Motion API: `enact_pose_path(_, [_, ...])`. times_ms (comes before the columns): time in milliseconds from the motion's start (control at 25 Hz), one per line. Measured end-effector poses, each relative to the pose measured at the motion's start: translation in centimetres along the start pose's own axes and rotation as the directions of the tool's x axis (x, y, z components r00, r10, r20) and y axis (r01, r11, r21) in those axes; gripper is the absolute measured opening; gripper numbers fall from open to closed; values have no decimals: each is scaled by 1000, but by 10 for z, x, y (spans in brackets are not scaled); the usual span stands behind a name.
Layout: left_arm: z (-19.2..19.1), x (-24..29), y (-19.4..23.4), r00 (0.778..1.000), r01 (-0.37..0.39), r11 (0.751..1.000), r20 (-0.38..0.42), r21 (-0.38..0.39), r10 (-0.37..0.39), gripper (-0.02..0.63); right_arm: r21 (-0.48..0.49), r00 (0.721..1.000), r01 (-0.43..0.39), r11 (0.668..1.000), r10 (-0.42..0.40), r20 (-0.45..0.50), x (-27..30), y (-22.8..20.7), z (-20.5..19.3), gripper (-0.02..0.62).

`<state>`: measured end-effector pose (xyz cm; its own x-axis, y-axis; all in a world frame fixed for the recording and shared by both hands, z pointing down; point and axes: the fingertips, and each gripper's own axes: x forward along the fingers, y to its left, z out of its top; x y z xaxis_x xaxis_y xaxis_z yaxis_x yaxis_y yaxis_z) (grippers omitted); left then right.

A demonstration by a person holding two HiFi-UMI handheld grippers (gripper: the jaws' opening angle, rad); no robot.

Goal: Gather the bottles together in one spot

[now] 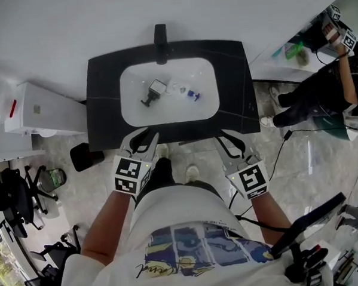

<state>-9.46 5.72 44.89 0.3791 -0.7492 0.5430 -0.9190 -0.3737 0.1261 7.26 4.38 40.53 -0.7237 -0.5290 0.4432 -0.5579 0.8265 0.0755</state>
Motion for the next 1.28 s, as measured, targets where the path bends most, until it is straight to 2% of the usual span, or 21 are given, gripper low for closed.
enact_pose_path(280, [-24,64,76,991,39,992,-134,121,-23,107,56,995,101,993,-101,-18,44,-9,24,66])
enact_pose_path(520, [-55,113,125,968,92,980,-246,177,-47,128,121,982,185,975,-179,-62,67,-5,21,66])
enact_pose_path(680, [-79,140,134,944,121,972,-326,202,-50,144,130,973,224,966,-215,-84,62,-10,25,66])
enact_pose_path(880, [-107,180,148,905,119,962,-426,245,-3,153,152,967,249,956,-238,-89,60,-29,27,66])
enact_pose_path(1080, [-140,207,152,859,146,930,-509,339,51,169,181,964,259,949,-242,-113,57,-39,16,66])
enact_pose_path(1280, [-158,220,153,818,182,914,-571,362,64,212,215,959,272,938,-247,-137,53,-45,2,66])
